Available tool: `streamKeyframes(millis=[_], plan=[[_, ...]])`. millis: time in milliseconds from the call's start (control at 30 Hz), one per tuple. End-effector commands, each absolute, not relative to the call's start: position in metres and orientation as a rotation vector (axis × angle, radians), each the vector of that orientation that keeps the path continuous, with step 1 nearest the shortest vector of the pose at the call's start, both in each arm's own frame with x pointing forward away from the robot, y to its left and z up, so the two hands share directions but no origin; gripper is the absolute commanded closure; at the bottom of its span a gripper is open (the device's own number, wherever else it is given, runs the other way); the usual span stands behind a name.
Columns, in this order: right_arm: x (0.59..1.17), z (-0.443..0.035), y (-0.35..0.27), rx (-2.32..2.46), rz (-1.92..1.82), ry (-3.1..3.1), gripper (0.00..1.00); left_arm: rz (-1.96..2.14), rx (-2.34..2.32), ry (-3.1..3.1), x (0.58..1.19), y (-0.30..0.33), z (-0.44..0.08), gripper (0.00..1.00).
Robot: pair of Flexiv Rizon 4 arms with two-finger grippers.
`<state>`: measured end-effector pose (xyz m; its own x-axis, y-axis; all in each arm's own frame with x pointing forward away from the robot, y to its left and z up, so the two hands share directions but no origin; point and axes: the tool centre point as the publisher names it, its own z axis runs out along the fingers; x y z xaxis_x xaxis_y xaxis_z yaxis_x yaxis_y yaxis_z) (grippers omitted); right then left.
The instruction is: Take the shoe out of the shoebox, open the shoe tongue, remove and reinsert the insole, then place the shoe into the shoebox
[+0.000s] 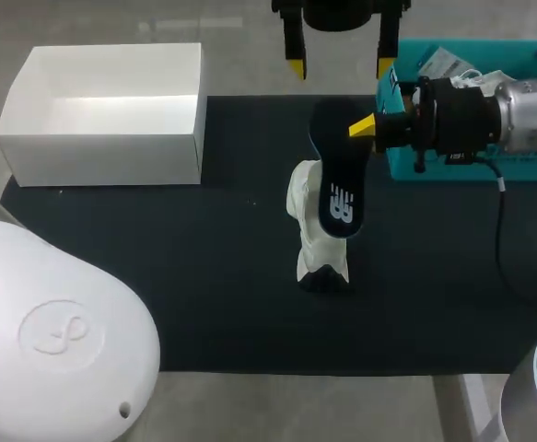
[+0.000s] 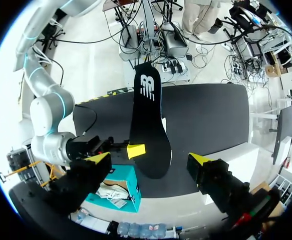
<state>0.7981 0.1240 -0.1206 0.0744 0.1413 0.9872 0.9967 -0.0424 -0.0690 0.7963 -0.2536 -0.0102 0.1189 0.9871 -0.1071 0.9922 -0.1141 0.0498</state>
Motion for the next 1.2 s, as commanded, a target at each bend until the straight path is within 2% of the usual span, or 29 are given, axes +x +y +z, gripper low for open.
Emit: streamKeyframes(millis=[33, 667, 1200], plan=[[0.798, -0.120, 0.129, -1.377, -1.113, -1.241, 1.00, -0.079, 2.264, 2.012, 0.797, -0.253, -0.010, 0.00], [0.795, -0.121, 0.124, -1.374, -1.102, -1.246, 1.00, -0.188, 2.198, 1.987, 0.790, -0.257, -0.012, 0.00], [0.798, -0.123, 0.112, -1.369, -1.095, -1.236, 1.00, -0.756, 1.686, 1.678, 0.794, -0.235, -0.007, 0.00]])
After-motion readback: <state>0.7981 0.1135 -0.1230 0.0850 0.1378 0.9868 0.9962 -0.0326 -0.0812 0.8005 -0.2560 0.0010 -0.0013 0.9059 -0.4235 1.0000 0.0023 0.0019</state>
